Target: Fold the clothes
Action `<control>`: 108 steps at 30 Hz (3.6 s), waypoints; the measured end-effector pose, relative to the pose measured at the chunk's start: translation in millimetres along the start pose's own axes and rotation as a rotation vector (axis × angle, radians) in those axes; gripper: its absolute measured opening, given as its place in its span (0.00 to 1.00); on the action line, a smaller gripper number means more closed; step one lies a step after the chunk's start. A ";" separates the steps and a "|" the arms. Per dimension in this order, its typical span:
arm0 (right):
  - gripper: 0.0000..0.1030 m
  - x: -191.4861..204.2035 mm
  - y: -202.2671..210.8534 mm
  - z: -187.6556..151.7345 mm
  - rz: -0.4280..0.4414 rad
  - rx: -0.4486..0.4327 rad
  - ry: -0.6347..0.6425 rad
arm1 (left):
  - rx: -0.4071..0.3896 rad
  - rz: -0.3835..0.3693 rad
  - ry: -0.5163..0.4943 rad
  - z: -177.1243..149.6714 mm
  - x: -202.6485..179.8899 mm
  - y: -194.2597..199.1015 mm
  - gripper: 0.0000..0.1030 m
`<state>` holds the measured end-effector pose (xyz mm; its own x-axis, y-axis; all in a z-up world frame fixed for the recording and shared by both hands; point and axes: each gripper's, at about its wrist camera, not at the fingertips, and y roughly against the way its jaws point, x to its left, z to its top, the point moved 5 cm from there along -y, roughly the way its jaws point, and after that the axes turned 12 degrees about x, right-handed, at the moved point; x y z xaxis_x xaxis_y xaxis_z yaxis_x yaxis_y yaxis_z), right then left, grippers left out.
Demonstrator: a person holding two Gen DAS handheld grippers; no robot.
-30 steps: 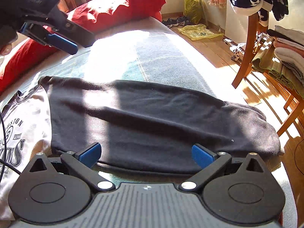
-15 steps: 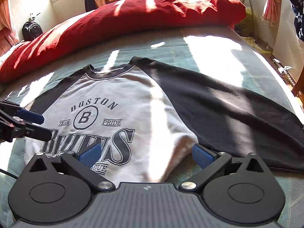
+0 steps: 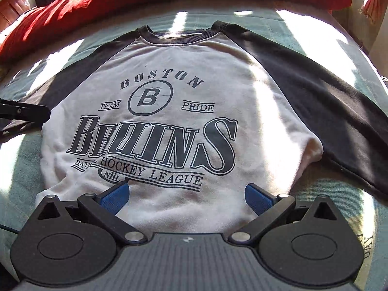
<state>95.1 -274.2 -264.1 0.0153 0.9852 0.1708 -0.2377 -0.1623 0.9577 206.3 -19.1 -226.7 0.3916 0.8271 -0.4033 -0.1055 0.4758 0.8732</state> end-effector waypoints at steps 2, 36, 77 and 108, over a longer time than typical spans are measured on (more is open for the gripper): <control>1.00 -3.6 -1.6 9.4 0.010 -0.020 -0.033 | -0.004 0.006 0.030 14.0 12.2 -13.2 0.76; 1.00 84.5 62.0 -65.8 0.035 -0.059 0.045 | -0.190 0.253 0.107 -81.1 82.9 74.6 0.76; 1.00 51.9 43.2 -66.3 -0.031 -0.156 0.200 | -0.272 0.455 0.139 -111.8 105.4 80.4 0.77; 1.00 31.9 9.0 -73.1 0.072 -0.185 0.300 | -0.107 0.096 -0.042 -108.2 -33.2 -27.3 0.77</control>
<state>22.4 -240.3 -267.0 -0.2870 0.9484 0.1348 -0.4004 -0.2466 0.8826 97.2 -27.1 -266.8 0.4128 0.8581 -0.3054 -0.2400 0.4260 0.8723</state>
